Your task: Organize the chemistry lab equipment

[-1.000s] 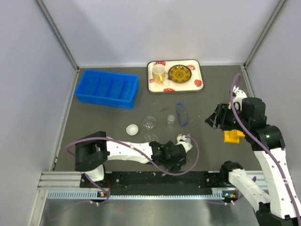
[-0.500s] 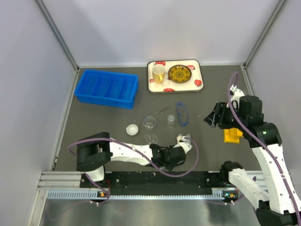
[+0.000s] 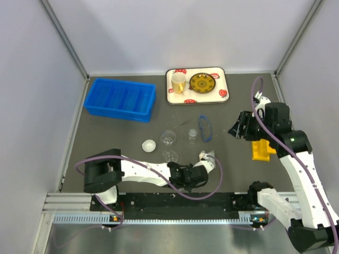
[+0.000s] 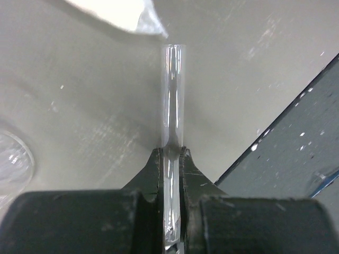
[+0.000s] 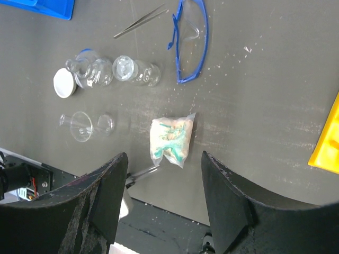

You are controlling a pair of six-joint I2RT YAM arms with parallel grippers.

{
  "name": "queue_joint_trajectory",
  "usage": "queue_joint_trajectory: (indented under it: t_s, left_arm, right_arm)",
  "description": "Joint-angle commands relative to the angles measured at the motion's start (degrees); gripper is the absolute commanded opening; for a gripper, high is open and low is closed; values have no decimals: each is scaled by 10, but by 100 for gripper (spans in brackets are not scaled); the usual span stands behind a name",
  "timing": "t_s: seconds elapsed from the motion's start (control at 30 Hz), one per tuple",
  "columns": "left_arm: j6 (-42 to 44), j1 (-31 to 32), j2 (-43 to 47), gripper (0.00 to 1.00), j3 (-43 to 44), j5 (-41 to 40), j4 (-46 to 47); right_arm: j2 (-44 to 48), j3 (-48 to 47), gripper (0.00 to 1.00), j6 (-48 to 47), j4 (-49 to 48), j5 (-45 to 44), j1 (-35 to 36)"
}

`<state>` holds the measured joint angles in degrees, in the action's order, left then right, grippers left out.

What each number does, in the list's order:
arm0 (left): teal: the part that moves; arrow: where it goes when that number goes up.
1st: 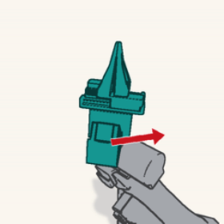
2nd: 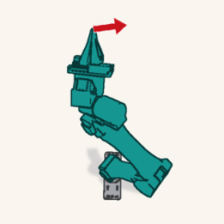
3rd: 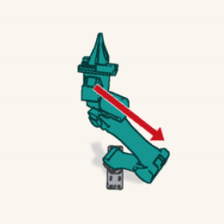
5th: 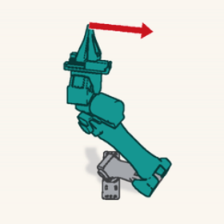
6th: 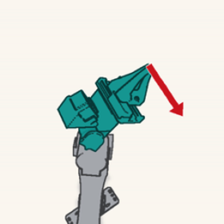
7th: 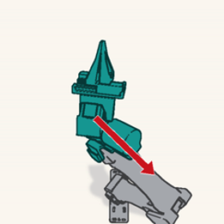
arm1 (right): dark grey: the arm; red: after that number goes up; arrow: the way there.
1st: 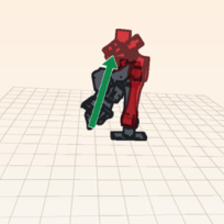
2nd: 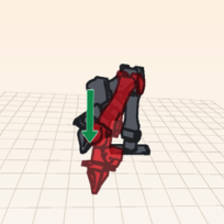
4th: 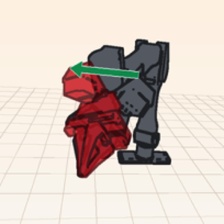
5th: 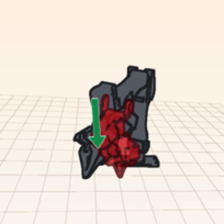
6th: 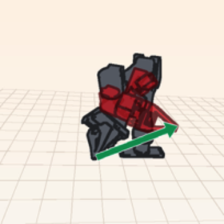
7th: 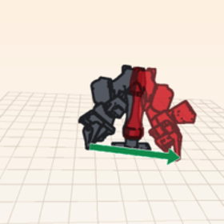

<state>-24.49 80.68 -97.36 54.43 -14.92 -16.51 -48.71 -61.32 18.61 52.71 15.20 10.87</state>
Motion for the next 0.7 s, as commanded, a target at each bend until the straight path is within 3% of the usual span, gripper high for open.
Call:
queue_joint_trajectory:
  t_s: [0.0,0.13,0.27,0.5,0.67]
  left_arm:
    - [21,-6,62,0,24,-19,-68]
    - [43,-18,143,0,36,1,-108]
    - [64,-44,218,0,44,70,-135]
    - [97,-151,349,5,49,273,-141]
    - [116,-223,401,4,74,385,-153]
  right_arm:
    - [-16,-55,58,-5,-23,1,6]
    - [-33,-86,59,-5,-23,9,6]
    - [-49,-107,59,-7,-23,31,6]
    - [-77,-136,59,-40,-33,152,6]
    - [-93,-132,59,-12,-106,242,28]
